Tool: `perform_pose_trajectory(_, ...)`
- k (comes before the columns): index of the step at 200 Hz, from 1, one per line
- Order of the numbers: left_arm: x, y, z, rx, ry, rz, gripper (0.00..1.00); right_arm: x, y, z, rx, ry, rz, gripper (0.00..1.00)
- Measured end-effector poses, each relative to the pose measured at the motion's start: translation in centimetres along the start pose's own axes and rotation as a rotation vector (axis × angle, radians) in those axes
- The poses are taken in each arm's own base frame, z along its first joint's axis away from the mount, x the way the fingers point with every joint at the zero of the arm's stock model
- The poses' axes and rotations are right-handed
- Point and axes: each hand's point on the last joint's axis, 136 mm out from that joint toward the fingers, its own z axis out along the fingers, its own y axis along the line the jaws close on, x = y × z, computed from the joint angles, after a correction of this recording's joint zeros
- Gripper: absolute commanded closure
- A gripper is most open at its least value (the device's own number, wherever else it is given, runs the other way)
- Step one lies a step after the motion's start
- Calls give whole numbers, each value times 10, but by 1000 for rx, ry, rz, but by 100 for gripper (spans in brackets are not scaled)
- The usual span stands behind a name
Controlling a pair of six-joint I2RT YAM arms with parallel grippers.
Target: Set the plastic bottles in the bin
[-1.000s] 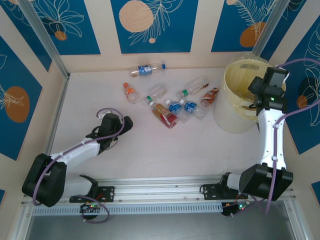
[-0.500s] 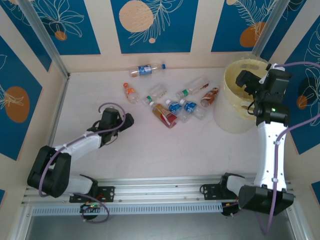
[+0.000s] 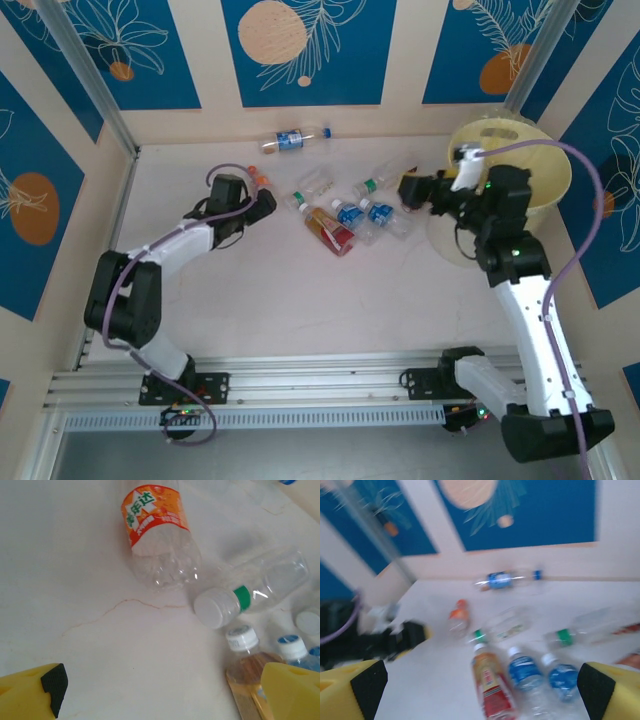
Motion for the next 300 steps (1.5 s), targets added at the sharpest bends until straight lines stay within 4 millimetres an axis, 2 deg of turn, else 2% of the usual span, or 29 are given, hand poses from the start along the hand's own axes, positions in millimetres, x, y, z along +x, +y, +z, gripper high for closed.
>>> perform_pose_trajectory(13,-3,2,9,-40,1,-14,0,14,17,8,-57,25,-38,0)
perform_pose_trajectory(30,-10,-2,23,-69,3,-12,2,28,27,18,-85,58,-66,0)
perform_pose_trajectory(64,-27,-17,53,-96,4,-3,7,42,32,35,-84,105,-113,1)
perform_pose_trajectory(93,-32,-22,73,-113,18,-2,8,45,32,38,-69,113,-143,0)
perform_pose_trajectory(161,-11,-8,107,-228,84,29,15,47,20,39,-3,111,-169,0)
perform_pose_trajectory(182,-6,1,114,-262,88,46,26,49,17,38,13,119,-168,0)
perform_pose_trajectory(204,-5,6,117,-279,89,78,40,51,16,38,20,126,-167,1)
perform_pose_trajectory(259,-6,8,116,-261,59,130,53,56,11,38,42,135,-166,0)
perform_pose_trajectory(279,1,15,103,-254,56,156,59,56,11,39,44,134,-157,0)
perform_pose_trajectory(300,10,24,70,-223,35,169,75,54,5,45,71,119,-98,0)
